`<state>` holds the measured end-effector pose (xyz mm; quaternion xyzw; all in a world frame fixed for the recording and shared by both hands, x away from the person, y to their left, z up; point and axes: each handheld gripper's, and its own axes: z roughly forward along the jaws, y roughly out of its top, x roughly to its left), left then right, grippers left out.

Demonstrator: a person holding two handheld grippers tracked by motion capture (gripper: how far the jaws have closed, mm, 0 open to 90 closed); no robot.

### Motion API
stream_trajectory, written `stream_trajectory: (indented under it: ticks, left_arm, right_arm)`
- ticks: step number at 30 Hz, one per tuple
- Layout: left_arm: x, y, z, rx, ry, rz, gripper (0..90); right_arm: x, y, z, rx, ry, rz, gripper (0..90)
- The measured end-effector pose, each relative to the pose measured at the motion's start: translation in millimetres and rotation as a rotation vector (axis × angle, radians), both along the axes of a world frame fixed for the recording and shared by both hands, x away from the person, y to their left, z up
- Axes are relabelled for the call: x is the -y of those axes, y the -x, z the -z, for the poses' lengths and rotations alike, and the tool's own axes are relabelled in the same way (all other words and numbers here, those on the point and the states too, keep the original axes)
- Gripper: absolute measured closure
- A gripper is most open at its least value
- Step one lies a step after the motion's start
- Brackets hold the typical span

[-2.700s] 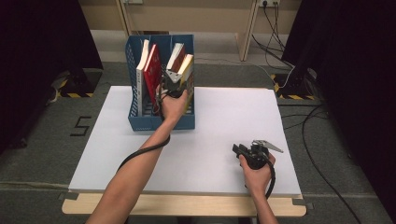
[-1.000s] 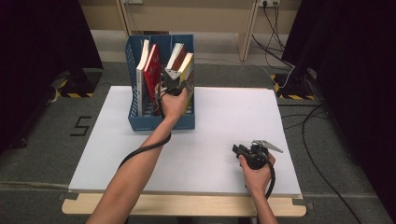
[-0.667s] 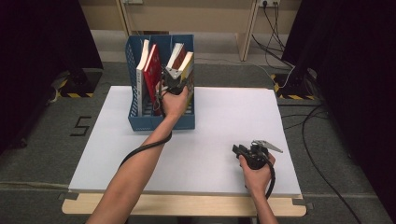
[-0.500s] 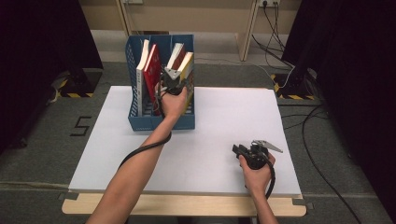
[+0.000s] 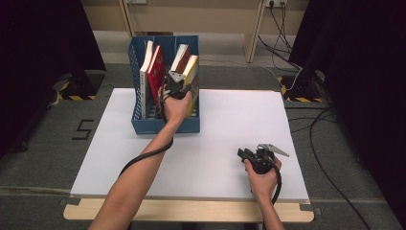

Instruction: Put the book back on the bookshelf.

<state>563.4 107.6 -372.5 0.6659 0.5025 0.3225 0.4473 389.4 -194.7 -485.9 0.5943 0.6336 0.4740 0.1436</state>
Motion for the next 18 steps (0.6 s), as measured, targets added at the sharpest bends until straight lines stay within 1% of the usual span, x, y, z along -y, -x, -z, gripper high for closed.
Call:
stream_trajectory:
  ticks: [8,11,15,18]
  left_arm:
    - [1.8,1.2,-1.7,0.010,0.021,0.001,68.7]
    - [3.8,0.2,-2.0,-0.003,0.031,0.001,67.2]
    - [6.4,-1.8,-1.7,-0.020,0.025,-0.003,66.2]
    - [6.1,-3.6,-1.5,-0.024,0.013,-0.010,69.5]
  right_arm:
    - [1.6,0.1,-0.6,0.001,-0.002,-0.001,65.8]
    - [1.2,0.0,-0.2,0.000,-0.003,0.000,65.6]
    - [0.8,0.0,0.0,-0.002,-0.009,0.002,65.5]
    - [1.8,-0.1,-0.3,-0.002,-0.003,-0.002,65.5]
